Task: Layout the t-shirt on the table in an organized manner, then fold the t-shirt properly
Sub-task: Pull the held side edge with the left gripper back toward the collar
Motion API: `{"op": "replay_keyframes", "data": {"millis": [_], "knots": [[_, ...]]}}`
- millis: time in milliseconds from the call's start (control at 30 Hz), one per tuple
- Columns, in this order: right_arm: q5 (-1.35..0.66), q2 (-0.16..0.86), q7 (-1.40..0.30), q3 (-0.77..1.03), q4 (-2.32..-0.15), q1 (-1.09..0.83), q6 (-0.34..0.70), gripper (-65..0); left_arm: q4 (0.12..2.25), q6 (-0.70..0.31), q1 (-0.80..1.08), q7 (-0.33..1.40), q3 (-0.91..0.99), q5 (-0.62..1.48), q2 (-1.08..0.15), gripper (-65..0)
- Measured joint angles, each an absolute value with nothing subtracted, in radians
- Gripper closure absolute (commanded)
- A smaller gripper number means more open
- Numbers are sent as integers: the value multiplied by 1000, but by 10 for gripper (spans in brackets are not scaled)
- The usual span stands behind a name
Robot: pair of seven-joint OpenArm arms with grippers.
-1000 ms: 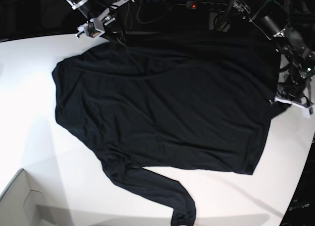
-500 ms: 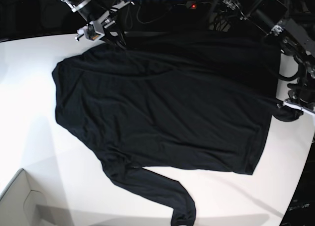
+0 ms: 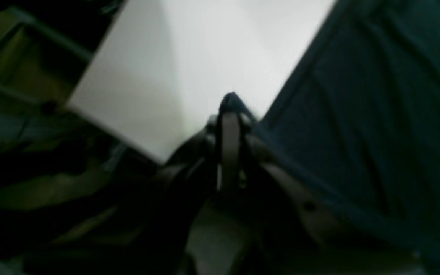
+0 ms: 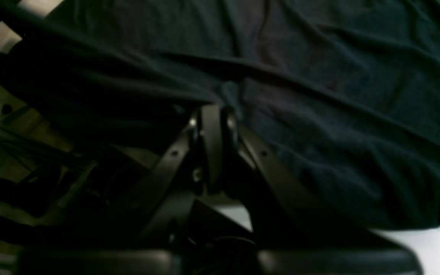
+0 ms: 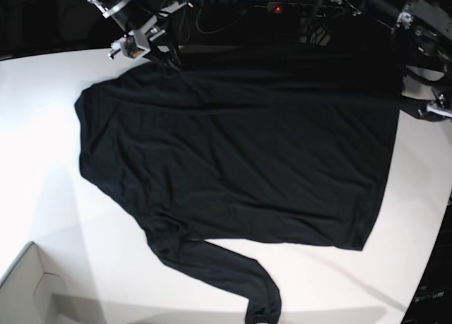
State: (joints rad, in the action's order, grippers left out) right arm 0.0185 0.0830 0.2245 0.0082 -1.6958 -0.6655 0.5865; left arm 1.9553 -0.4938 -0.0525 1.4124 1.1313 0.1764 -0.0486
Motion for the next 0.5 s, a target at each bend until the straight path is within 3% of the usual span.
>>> {"op": "replay_keyframes", "data": {"millis": [500], "knots": [[19, 82, 225, 6, -1696, -666, 587, 0, 1954, -495, 30, 1410, 1164, 179, 58, 0]]}}
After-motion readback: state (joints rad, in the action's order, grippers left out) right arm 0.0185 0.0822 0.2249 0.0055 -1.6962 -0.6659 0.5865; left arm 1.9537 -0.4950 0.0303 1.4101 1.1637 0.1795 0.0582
